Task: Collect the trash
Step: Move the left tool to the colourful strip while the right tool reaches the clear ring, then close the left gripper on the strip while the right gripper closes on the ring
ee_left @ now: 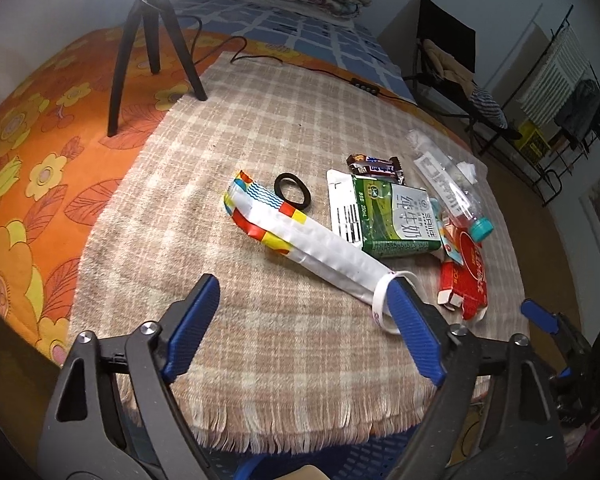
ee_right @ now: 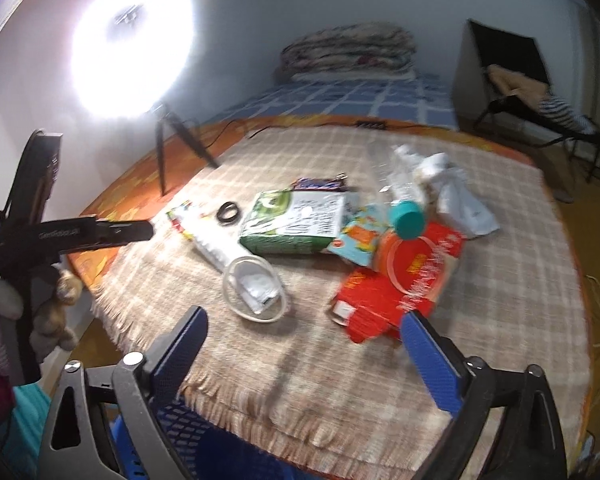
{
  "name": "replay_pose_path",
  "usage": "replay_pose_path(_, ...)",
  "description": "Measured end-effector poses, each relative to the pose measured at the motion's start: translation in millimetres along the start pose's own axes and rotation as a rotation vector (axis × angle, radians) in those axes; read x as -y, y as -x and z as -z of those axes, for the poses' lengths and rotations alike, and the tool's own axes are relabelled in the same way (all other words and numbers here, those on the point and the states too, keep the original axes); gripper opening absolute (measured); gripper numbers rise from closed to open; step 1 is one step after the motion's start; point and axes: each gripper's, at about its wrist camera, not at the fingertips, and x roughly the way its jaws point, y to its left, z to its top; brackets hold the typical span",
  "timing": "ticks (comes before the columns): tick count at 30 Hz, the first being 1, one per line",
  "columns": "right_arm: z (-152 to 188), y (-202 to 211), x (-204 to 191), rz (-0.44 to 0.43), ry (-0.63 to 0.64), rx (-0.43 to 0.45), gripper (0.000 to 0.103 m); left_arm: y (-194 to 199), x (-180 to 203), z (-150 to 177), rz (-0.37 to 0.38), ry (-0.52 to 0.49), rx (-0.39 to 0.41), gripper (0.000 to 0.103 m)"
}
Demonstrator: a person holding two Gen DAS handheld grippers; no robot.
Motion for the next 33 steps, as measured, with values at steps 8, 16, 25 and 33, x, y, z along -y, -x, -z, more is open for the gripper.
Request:
replay_pose_path(8, -8.3, -42.8, -13.6, -0.087, 0.065, -0.108, 0.076, -36.6, -2.2, -14.7, 0.032, 0.091, -0.076, 0.076)
replay_pose_path(16, -14.9, -71.0, -19.2, -0.115, 0.078, -0.164, 0.067, -73.3, -4.8, -25.3, 0.031, 0.170, -0.129, 0.071)
replay_pose_path(25, -25.4, -96.6, -21.3, -0.136, 0.067, -0.202, 0.050, -89.8, -8.3, -28.2, 0.011, 0.181, -0.144, 0.052)
replay_pose_path(33, -24.9, -118.7, -16.9, -0.169, 0.024, -0.254, 0.037, -95.2, -10.0, -30.3, -0.008, 0.181, -0.139, 0.028)
